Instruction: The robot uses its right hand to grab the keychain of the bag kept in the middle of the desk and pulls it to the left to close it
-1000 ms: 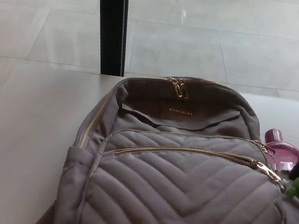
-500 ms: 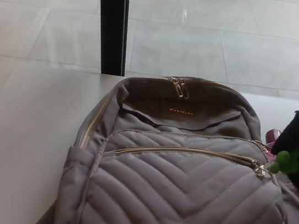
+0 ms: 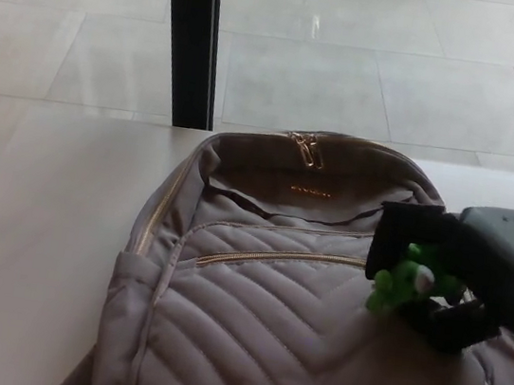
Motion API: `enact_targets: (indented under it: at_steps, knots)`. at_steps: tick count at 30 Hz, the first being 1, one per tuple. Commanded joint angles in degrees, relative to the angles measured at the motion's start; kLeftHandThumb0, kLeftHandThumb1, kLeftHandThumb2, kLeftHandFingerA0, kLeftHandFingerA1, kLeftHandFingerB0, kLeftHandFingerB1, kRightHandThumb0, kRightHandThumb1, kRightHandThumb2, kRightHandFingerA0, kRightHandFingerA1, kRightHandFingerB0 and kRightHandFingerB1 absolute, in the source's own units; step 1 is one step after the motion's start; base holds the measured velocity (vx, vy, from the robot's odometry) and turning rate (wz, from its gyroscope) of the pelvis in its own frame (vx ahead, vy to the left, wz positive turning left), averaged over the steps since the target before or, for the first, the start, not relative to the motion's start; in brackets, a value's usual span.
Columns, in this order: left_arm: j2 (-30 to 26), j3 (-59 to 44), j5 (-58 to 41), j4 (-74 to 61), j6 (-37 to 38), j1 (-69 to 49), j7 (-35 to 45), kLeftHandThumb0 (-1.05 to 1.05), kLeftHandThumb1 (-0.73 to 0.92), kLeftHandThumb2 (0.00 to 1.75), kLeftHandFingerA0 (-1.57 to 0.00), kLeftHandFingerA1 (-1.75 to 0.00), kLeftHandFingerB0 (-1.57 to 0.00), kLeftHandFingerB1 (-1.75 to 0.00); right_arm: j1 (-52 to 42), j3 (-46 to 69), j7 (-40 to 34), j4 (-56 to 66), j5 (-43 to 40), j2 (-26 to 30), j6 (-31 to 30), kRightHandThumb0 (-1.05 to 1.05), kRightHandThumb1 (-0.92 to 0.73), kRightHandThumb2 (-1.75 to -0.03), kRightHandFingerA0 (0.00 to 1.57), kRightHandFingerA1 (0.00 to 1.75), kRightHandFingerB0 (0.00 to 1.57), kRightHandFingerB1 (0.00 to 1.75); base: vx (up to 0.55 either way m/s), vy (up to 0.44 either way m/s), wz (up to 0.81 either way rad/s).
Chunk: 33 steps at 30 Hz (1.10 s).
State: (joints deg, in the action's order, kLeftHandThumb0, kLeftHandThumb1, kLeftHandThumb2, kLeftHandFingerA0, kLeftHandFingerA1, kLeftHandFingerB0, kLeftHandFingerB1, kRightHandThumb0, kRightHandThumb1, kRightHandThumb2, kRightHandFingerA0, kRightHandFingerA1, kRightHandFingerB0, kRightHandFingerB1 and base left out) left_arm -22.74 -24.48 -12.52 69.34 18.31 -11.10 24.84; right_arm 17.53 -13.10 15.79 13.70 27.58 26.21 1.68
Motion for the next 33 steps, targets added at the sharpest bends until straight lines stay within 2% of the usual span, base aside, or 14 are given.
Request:
enact_targets:
  at_steps: [1, 7, 9, 10, 11, 17, 18, 19, 21, 22, 24, 25, 27, 33]
  knots:
    - [-1.1, 0.2, 0.2, 0.2, 1.7, -0.2, -0.1, -0.91, 0.92, 0.82, -0.63, -0.63, -0.59, -0.53, 3.1, -2.4, 2.7, -0.9, 2.7, -0.6, -2.3, -0.22, -0.40, -1.19, 0.91, 1.75, 0.71, 1.62, 0.00, 0.000, 0.00]
    - [-1.2, 0.5, 0.4, -0.2, 1.4, -0.3, -0.7, -0.88, 0.92, 0.86, -0.66, -0.61, -0.58, -0.49, 8.3, -4.3, 3.9, -4.0, 3.9, -1.8, -3.8, -0.24, -0.47, -1.19, 0.89, 1.75, 0.66, 1.67, 0.00, 0.000, 0.00]
    - [-1.2, 0.6, 0.4, -0.1, 1.2, 0.0, -1.1, -0.91, 0.92, 0.87, -0.65, -0.62, -0.56, -0.51, 9.5, -5.1, 5.3, -3.7, 4.6, -2.1, -5.9, -0.28, -0.64, -0.98, 0.92, 1.75, 0.78, 1.29, 0.00, 0.000, 0.00]
    - [-1.2, 0.4, 0.1, -0.1, 1.2, 0.1, -0.7, -0.92, 0.92, 0.85, -0.65, -0.64, -0.59, -0.53, 10.1, -5.6, 6.0, -3.7, 4.6, -2.5, -6.1, -0.33, -0.55, -1.09, 1.18, 1.33, 0.88, 1.03, 0.00, 0.000, 0.00]
    - [-1.2, 0.3, -0.1, -0.1, 1.1, 0.1, -0.5, -0.90, 0.92, 0.84, -0.65, -0.63, -0.57, -0.52, 10.3, -6.0, 6.0, -3.9, 4.5, -2.6, -5.8, -0.28, -0.60, -1.03, 0.96, 1.75, 0.80, 1.30, 0.00, 0.000, 0.00]
    - [-1.0, 0.4, 0.1, -0.3, 1.3, 0.3, -0.7, -0.90, 0.92, 0.84, -0.65, -0.64, -0.56, -0.52, 12.1, -8.6, 6.8, -5.8, 5.0, -4.6, -5.7, -0.27, -0.42, -1.20, 0.89, 1.75, 0.72, 1.64, 0.00, 0.000, 0.00]
    - [-1.0, 0.4, 0.0, -0.4, 1.1, 0.3, -0.6, -0.91, 0.92, 0.85, -0.64, -0.64, -0.55, -0.52, 12.4, -8.9, 6.5, -6.1, 5.1, -5.2, -5.6, -0.28, -0.48, -1.09, 0.93, 1.75, 0.74, 0.95, 0.00, 0.000, 0.00]
    - [-1.0, 0.4, 0.0, -0.4, 1.1, 0.4, -0.6, -0.91, 0.92, 0.85, -0.64, -0.64, -0.55, -0.52, 12.4, -8.9, 6.5, -6.2, 5.1, -5.2, -5.6, -0.28, -0.48, -1.09, 0.93, 1.75, 0.74, 0.95, 0.00, 0.000, 0.00]
    - [-1.1, 0.4, 0.0, -0.4, 0.8, 0.6, -0.6, -0.91, 0.92, 0.82, -0.63, -0.63, -0.57, -0.52, 12.9, -9.4, 7.1, -6.0, 5.9, -5.7, -6.9, -0.28, -0.47, -1.10, 0.95, 1.75, 0.81, 1.05, 0.00, 0.000, 0.00]
    - [-1.0, 0.3, -0.1, -0.4, 0.5, 0.7, -0.8, -0.90, 0.92, 0.83, -0.68, -0.63, -0.59, -0.50, 13.5, -10.0, 7.0, -6.5, 6.2, -6.2, -6.6, -0.28, -0.43, -1.15, 0.96, 1.75, 0.77, 1.43, 0.00, 0.000, 0.00]
    - [-1.1, 0.3, -0.1, -0.4, 0.5, 0.7, -0.8, -0.90, 0.92, 0.83, -0.64, -0.63, -0.58, -0.52, 14.1, -10.7, 7.1, -7.0, 6.7, -7.1, -7.0, -0.30, -0.42, -1.15, 0.95, 1.75, 0.78, 1.41, 0.00, 0.000, 0.00]
    - [-1.2, 0.5, 0.1, -0.4, 0.6, 0.7, -0.8, -0.92, 0.92, 0.85, -0.66, -0.65, -0.56, -0.51, 14.5, -11.4, 7.1, -7.7, 6.5, -8.0, -6.4, -0.37, -0.48, -1.15, 1.20, 1.35, 0.89, 1.09, 0.00, 0.000, 0.00]
    - [-1.1, 0.7, 0.3, -0.6, 0.7, 0.7, -0.8, -0.91, 0.92, 0.86, -0.65, -0.66, -0.55, -0.52, 15.2, -12.8, 7.8, -8.2, 7.5, -8.9, -7.2, -0.30, -0.48, -1.16, 0.97, 1.75, 0.80, 1.28, 0.00, 0.000, 0.00]
    - [-1.0, 1.2, 0.5, -0.2, 1.6, 0.6, -0.6, -0.92, 0.92, 0.85, -0.60, -0.67, -0.55, -0.52, 16.5, -14.7, 7.1, -10.7, 8.2, -10.7, -6.4, -0.31, -0.44, -1.26, 0.95, 1.75, 0.76, 1.68, 0.00, 0.000, 0.00]
